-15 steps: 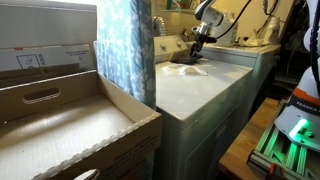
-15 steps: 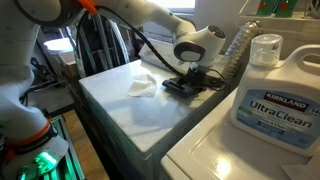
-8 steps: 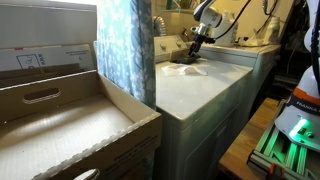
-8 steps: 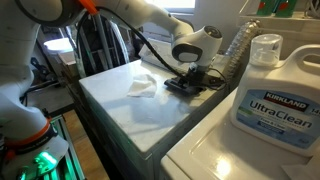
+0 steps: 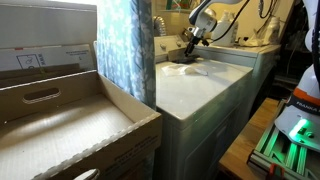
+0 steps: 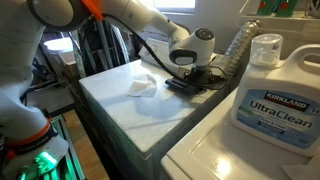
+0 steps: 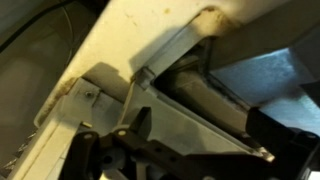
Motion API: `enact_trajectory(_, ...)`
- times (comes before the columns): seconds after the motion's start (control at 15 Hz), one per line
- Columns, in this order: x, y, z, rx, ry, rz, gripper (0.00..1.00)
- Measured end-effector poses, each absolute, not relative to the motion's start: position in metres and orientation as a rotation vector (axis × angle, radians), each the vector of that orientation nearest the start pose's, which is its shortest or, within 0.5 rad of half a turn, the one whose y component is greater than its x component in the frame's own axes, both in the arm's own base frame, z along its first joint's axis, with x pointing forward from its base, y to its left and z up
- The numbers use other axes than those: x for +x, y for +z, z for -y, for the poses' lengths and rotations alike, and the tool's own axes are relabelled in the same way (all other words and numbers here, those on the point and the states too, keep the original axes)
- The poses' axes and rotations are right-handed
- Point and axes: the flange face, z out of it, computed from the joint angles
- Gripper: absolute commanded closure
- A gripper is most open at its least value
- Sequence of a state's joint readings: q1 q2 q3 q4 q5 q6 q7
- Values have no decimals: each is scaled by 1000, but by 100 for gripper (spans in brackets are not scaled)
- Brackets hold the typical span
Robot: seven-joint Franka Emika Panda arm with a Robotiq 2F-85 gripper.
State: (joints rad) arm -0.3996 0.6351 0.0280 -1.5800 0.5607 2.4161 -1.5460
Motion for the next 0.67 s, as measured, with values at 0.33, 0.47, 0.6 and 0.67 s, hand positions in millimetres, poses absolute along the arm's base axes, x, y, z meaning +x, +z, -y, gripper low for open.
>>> enact_trajectory(0.33, 670, 284, 258, -2762, -699, 1094, 0)
enact_trajectory(0.47, 670, 285, 259, -2753, -697, 1090, 0)
enact_trajectory(0.6, 669, 288, 262, -2727, -681, 1087, 0)
enact_trajectory(0.67, 668, 290, 265, -2715, -672, 1087, 0)
